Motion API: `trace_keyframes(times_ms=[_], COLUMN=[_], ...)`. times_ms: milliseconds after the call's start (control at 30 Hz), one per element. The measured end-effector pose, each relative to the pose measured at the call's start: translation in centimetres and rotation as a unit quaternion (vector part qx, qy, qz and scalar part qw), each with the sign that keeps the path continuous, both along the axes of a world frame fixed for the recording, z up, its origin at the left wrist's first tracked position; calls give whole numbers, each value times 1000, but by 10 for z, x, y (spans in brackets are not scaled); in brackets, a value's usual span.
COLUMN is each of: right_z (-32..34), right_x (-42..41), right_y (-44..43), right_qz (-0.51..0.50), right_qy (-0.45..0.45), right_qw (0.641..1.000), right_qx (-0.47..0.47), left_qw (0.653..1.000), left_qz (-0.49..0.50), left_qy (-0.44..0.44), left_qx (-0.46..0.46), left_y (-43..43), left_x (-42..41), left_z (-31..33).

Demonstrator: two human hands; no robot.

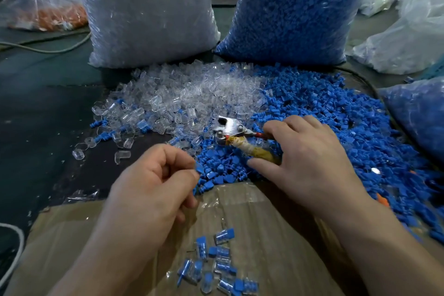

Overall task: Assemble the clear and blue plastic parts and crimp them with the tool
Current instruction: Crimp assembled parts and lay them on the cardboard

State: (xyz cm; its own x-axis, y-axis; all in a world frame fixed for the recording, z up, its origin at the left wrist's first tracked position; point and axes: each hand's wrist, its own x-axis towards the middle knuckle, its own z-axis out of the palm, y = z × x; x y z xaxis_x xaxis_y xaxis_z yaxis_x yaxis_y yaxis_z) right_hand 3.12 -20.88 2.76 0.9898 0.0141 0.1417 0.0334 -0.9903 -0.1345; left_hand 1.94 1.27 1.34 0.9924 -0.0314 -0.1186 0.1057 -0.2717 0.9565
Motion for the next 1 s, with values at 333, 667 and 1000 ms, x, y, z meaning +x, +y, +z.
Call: trace_keyframes(times_ms=[333, 667, 1000], right_z=[11, 8, 21], right_x=[-21, -32, -41], right_y=[26, 39, 48], right_qz=[114, 213, 55], right_qy=[-88, -98, 208], right_qw=[986, 967, 819], right_qx=[80, 97, 532], left_qw=[999, 998, 976], left_qz=[8, -15, -166], left_qy=[47, -58, -132], left_qx=[2, 28, 46], left_y=[-14, -9, 6], left_x=[-10, -16, -14], left_z=[10, 18, 17])
